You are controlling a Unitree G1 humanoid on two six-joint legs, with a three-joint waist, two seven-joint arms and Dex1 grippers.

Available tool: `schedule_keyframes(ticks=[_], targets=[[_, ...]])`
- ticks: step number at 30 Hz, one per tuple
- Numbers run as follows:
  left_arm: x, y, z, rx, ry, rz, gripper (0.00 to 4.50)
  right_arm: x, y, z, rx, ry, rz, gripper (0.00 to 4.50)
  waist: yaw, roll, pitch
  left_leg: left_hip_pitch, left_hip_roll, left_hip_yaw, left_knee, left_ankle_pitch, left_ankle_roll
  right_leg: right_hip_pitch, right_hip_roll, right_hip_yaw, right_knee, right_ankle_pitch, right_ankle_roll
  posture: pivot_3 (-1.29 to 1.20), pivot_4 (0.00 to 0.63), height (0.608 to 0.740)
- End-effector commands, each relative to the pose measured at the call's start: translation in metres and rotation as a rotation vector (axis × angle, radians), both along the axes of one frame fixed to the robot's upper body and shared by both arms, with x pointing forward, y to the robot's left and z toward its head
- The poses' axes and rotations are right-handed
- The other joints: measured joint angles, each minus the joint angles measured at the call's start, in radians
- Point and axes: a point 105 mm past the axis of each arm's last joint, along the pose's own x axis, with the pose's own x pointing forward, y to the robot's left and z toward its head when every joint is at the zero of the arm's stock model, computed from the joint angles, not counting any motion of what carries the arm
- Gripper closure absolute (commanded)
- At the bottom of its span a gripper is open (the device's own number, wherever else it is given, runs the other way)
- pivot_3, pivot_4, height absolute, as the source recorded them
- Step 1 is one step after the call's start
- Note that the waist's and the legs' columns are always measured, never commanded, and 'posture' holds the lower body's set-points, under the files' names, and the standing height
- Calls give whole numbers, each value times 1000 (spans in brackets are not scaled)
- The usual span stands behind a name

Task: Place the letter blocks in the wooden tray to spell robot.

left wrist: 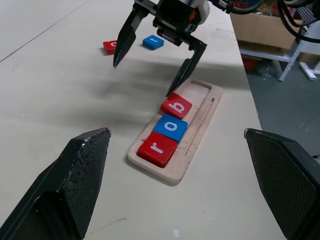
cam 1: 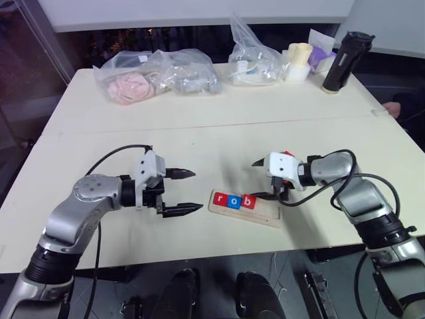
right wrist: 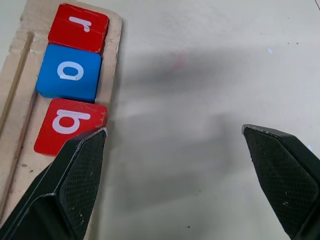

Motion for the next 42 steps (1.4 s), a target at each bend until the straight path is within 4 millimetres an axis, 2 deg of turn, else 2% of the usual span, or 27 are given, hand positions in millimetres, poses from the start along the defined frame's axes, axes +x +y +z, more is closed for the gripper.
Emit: schedule_keyframes(ticks=[1, 7, 14, 24, 32, 38, 42], targets=[[-1, -1, 6, -2, -37, -10, 0, -4, 8, 10, 28, -32, 31, 30, 0, 0, 0, 0, 0, 0, 0, 0, 0, 0, 0, 0, 0, 0, 0, 0, 150, 725], [0, -1, 6, -4, -38, -9, 0, -4, 8, 13, 29, -36, 30, 30, 0, 0, 0, 0, 0, 0, 0, 0, 0, 0, 0, 0, 0, 0, 0, 0, 150, 725], [-1, -3, 6, -8, -38, -12, 0, 6, 3, 10, 15, -57, -4, 30, 0, 0, 0, 0, 0, 0, 0, 0, 0, 0, 0, 0, 0, 0, 0, 0, 150, 725], [-1, -2, 6, -5, -36, -12, 0, -6, 19, 2, 29, -23, 55, 30, 0, 0, 0, 0, 0, 0, 0, 0, 0, 0, 0, 0, 0, 0, 0, 0, 150, 725], [-1, -3, 5, -9, -32, -13, 0, -7, 18, 2, 26, -32, 50, 30, 0, 0, 0, 0, 0, 0, 0, 0, 0, 0, 0, 0, 0, 0, 0, 0, 150, 725], [-1, -4, 5, -12, -30, -15, 0, 9, 6, 21, 67, -130, -72, 30, 0, 0, 0, 0, 0, 0, 0, 0, 0, 0, 0, 0, 0, 0, 0, 0, 150, 725], [-2, -4, 5, -16, -29, -11, 0, 40, -29, 49, 172, -258, -431, 30, 1, 0, 0, 0, 0, 0, 0, 0, 0, 0, 0, 0, 0, 0, 0, 0, 150, 725]])
